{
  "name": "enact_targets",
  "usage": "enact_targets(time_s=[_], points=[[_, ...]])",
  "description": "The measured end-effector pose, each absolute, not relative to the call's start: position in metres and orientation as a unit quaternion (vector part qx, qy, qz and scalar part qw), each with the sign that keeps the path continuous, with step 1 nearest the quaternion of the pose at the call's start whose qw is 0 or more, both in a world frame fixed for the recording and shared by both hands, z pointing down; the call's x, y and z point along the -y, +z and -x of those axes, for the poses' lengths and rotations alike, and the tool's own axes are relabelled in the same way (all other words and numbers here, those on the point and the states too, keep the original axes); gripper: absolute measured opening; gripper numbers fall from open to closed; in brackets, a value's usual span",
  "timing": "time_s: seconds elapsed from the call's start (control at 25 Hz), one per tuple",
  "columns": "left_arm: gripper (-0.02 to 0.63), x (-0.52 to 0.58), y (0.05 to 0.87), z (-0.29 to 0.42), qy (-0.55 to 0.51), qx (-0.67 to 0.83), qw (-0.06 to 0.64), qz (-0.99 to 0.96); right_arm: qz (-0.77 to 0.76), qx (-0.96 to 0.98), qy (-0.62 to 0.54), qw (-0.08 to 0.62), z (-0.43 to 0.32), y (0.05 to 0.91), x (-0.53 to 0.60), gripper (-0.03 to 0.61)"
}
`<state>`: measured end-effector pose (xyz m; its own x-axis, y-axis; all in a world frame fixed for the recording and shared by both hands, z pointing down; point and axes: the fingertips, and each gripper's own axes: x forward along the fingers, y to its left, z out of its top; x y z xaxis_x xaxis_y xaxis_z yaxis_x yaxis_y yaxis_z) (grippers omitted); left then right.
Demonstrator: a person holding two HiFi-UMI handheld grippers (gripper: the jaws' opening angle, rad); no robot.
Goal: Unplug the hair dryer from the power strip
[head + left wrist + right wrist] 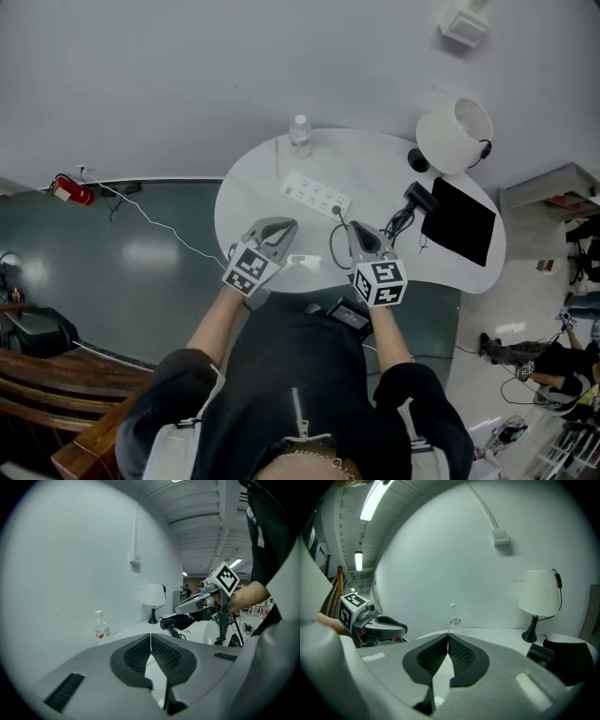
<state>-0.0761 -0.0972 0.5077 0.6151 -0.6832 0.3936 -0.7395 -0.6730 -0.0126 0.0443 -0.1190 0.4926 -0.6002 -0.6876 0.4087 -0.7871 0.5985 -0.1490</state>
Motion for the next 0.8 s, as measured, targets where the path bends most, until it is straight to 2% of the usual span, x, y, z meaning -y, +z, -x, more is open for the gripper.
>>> enact_targets(time_s=[0.8], points=[[0.014, 0.145, 0.528, 0.070, 0.195, 0.322, 0.069, -0.924, -0.453, 0.856, 0.169, 0.185, -0.040, 0.507, 0.140, 0.005]])
